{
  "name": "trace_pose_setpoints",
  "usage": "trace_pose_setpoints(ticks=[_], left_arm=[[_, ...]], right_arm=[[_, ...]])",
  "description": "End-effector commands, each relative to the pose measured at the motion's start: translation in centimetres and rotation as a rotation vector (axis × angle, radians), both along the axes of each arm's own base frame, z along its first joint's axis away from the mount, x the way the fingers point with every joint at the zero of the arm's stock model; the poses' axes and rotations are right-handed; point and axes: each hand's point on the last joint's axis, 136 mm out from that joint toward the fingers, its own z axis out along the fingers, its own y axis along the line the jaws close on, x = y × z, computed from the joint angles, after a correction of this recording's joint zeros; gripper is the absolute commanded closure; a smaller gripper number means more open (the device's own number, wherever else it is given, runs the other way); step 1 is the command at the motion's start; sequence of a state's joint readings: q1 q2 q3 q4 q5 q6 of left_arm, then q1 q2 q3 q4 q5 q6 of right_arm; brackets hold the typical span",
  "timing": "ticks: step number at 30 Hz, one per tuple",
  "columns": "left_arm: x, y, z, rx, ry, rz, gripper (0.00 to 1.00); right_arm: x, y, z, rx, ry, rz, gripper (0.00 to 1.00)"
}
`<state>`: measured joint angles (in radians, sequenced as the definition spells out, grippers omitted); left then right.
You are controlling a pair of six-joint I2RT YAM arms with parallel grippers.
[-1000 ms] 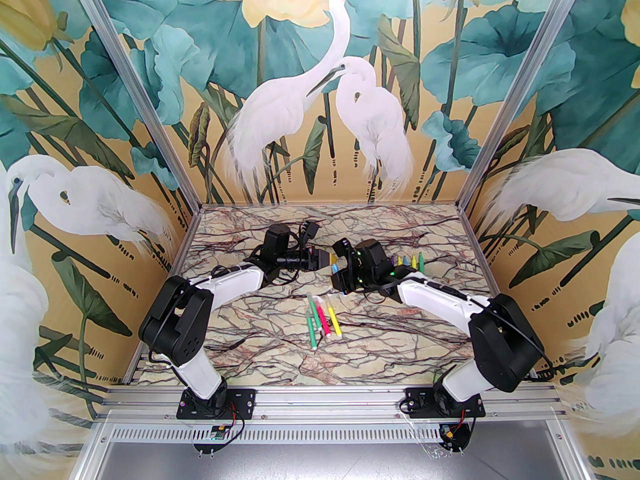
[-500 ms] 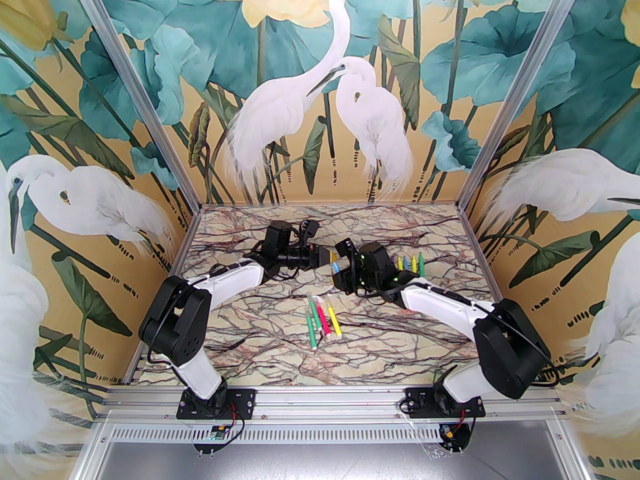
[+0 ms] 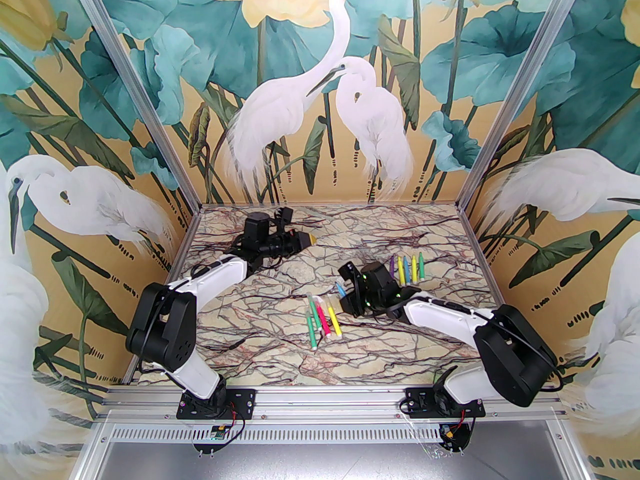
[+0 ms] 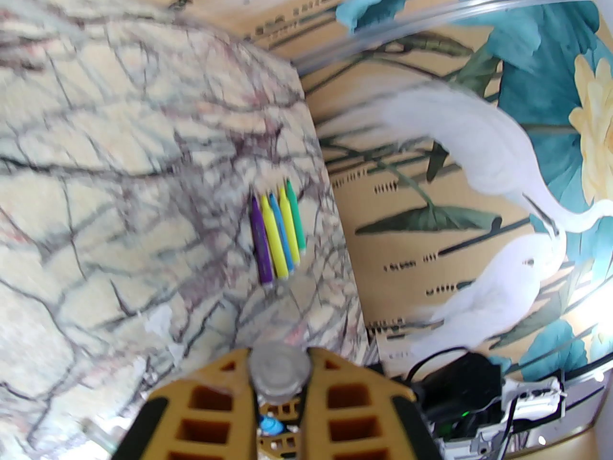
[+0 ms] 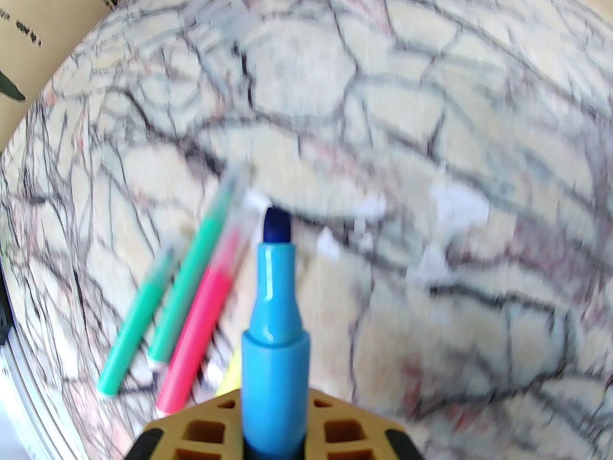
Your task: Open the pen caps
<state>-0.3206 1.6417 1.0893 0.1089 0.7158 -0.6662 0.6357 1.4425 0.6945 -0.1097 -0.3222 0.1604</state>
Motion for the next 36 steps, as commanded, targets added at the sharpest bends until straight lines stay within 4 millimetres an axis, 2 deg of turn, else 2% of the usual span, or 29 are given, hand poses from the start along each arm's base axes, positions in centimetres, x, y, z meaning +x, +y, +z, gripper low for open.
trace_pose_setpoints(ticks=[1,4,11,14,18,24,28,36], left_arm=[[0.2,0.3,1.3,0.034,-0.036,0.004,1.0],[0.0,1.7,-1.1,0.192,0.009,0.031,1.0],[-1.4,7.0,-6.8,0.586,0.115,0.101,1.0],[-2.0,8.7,-8.5,0.697,0.146,0.114,1.0],[-2.2,10.3,-10.0,0.801,0.173,0.13,1.0],[-1.9,10.7,-12.1,0.856,0.213,0.114,1.0],[-1.6,10.9,-13.5,0.881,0.24,0.104,1.0],[-1.1,10.5,-14.9,0.886,0.256,0.08,1.0]], right_arm=[[1.0,-0.7,1.0,-0.006,-0.041,-0.058,1.0],[3.4,-2.7,0.7,-0.077,-0.062,-0.192,1.0],[8.2,-6.4,0.3,-0.163,-0.057,-0.448,1.0],[9.7,-7.8,-0.2,-0.222,-0.044,-0.534,1.0],[10.7,-9.2,-1.4,-0.312,-0.016,-0.611,1.0],[12.0,-11.4,-2.8,-0.45,0.003,-0.717,1.0],[12.5,-11.4,-3.5,-0.465,0.016,-0.737,1.0],[12.8,-12.2,-4.3,-0.463,0.035,-0.763,0.98]])
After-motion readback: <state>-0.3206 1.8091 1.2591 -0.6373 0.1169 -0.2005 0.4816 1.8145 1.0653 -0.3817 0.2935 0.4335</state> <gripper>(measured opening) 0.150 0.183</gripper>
